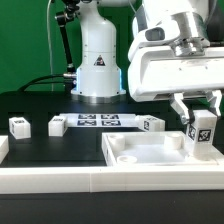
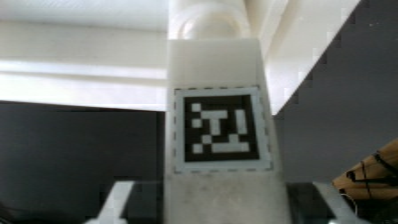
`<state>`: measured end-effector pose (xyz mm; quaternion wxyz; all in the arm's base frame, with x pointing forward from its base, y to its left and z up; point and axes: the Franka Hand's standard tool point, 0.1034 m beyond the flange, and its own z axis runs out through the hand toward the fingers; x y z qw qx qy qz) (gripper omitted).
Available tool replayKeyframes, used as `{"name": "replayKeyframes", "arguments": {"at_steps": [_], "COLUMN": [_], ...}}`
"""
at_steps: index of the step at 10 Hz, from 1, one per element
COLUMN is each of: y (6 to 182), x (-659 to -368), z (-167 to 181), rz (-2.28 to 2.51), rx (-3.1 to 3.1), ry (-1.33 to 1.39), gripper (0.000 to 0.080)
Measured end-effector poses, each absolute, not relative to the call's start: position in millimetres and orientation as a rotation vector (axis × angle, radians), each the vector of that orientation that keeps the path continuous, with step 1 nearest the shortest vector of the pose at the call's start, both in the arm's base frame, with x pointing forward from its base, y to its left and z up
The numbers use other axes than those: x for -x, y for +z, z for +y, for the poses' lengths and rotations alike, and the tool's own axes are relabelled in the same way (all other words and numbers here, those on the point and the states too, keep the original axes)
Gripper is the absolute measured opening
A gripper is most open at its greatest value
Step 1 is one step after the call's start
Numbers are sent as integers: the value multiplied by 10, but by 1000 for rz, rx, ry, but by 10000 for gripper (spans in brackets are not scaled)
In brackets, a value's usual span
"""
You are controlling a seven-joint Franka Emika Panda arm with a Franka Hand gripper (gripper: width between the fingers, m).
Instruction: Assemble square table
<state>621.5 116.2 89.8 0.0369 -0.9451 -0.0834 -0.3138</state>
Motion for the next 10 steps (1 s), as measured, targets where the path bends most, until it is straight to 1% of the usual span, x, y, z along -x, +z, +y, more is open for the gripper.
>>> {"name": "replayKeyframes", "arguments": {"at_steps": [2,3,4,5,6,7,10], "y": [878,875,871,869,868,867,870], "x": [-6214,-6212,-6210,-6209,-6209,-6209,-6208], "z": [1164,1163,1163,1163,1163,1163,1162], "rz": [-258,-258,-258,-258,-258,-258,-258], "rx": [2909,2910,2910,2910,2910,2910,2911], "ry": [-931,-929,-928,-927,-927,-927,-924], "gripper": [292,523,523,610,610,643,649]}}
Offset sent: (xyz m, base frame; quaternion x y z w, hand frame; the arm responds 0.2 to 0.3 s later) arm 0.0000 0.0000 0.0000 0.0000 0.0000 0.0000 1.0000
